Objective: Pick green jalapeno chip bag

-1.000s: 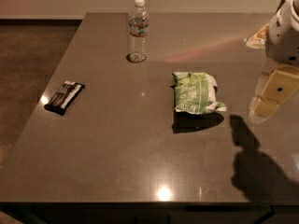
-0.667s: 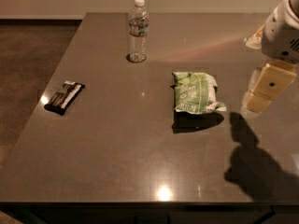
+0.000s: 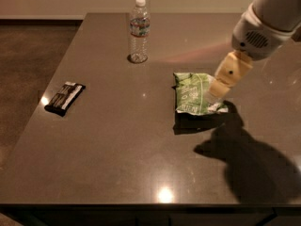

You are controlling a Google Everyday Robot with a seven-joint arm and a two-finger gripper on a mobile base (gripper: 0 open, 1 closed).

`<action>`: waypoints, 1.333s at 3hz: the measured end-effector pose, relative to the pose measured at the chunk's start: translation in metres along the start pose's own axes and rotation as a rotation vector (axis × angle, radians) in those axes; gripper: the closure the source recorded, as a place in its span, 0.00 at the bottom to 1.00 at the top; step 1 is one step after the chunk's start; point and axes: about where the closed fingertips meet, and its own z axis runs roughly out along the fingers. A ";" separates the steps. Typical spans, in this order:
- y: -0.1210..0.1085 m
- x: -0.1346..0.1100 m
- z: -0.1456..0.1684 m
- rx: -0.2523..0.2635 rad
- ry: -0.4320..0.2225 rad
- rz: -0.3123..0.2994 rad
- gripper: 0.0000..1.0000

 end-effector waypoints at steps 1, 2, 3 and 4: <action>-0.005 -0.005 0.030 0.017 0.024 0.149 0.00; -0.009 0.002 0.069 0.014 0.085 0.310 0.00; -0.011 0.001 0.088 -0.012 0.091 0.379 0.00; -0.004 -0.010 0.096 -0.065 0.070 0.385 0.19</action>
Offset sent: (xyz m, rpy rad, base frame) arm 0.0269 0.0047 -0.0950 -0.0225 0.1618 -0.4336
